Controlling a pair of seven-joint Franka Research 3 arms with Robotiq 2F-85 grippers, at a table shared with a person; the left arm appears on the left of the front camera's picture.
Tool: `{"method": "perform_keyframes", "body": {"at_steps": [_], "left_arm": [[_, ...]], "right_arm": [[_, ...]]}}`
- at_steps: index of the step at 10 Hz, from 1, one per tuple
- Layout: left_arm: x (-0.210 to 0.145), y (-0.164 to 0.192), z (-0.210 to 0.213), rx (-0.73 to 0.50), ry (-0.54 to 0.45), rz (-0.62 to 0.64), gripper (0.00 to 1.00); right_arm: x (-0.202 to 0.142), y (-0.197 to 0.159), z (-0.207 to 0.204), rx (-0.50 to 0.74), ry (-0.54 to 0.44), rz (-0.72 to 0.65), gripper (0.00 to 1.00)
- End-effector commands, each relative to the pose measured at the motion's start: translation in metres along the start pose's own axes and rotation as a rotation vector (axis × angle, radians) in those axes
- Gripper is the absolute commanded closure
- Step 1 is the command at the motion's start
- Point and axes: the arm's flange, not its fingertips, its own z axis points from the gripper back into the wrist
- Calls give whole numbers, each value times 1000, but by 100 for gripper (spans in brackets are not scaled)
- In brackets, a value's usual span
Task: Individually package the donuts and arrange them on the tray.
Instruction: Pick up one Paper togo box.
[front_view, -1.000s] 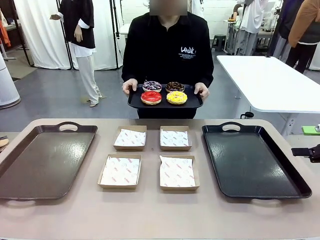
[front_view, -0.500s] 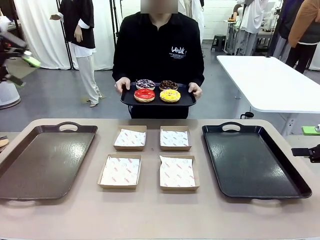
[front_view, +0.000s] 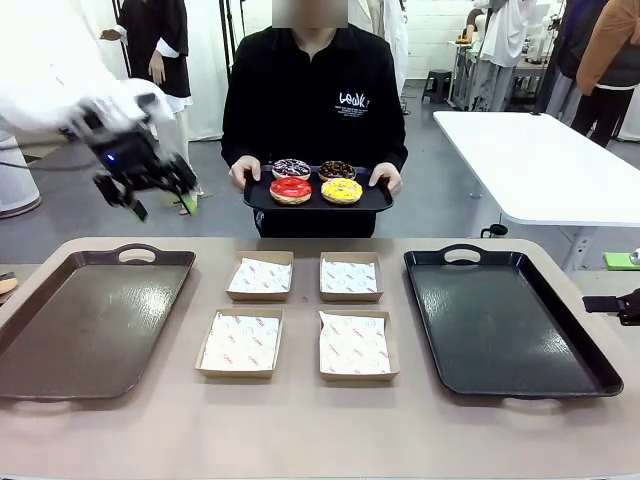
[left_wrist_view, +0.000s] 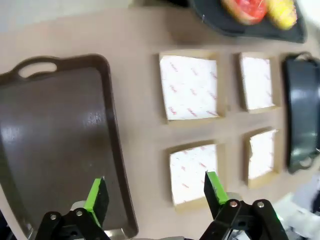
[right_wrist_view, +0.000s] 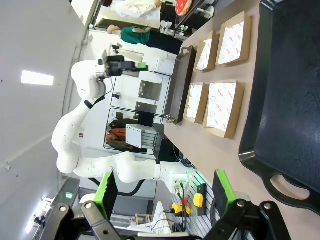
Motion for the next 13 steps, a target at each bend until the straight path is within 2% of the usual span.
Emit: {"method": "perform_keyframes", "body": {"at_steps": [1,4,5,7,8,9,13], "left_arm": [[-5,-30,-34,137,32,-31,0],[7,-57,-86,200,33,-59,0],[14,-62,-102,188,40,-94,0],[19,-69,-125,86,75,-147,0],[20,-71,-127,49,73,-181,0],[10,-65,-120,140,75,-120,0],[10,-65,-120,140,75,-120,0]], "right_arm": [[1,0,0,11,-9,10,0],[1,0,0,11,-9,10,0],[1,0,0,11,-9,10,0],[1,0,0,11,-9,10,0],[1,0,0,11,-9,10,0],[1,0,0,11,-9,10,0],[1,0,0,11,-9,10,0]]}}
